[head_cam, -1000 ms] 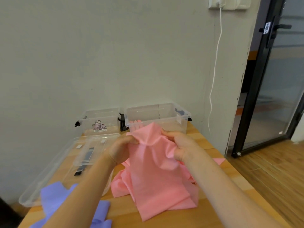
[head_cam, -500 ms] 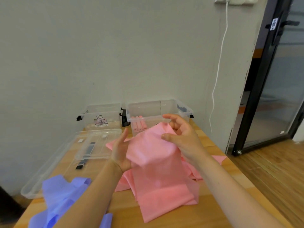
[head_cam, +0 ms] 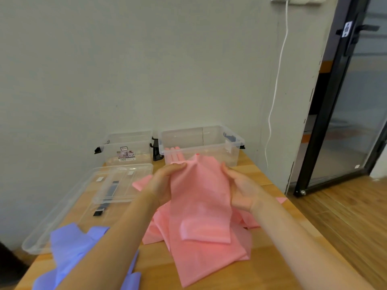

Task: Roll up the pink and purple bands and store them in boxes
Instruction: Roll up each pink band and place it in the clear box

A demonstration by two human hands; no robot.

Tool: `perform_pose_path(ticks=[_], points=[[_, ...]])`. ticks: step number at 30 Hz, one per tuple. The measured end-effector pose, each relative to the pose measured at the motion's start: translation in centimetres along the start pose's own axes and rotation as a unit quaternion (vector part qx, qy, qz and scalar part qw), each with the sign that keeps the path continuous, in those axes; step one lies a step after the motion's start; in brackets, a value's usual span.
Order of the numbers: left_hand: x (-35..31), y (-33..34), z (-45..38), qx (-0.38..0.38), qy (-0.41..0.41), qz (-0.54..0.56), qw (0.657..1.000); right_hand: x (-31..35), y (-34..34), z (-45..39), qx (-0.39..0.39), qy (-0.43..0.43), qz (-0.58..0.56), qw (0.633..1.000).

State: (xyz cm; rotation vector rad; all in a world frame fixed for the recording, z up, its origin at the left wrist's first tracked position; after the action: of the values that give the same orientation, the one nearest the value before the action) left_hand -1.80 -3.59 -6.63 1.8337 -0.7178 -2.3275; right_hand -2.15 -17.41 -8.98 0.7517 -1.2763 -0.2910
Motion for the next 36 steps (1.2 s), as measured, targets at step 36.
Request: perform_pose_path(ticks=[36], points=[[-7.6, 0.5, -0.3, -0.046, 0.092, 0.091, 0.991, 6.6, 4.3, -2.6, 0.068, -0.082, 0.051, 0.993]])
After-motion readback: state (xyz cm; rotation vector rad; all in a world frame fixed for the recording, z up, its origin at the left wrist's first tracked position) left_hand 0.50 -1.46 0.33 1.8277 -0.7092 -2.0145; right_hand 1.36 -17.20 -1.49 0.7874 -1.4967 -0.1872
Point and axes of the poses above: each hand's wrist, its own z-axis away from the middle knuckle, its own y-axis out of the palm, x = y × z, the point moved 8 cm from there along -z, towards the middle knuckle, and after that the axes turned 11 degrees about -y, right-handed, at the moved point
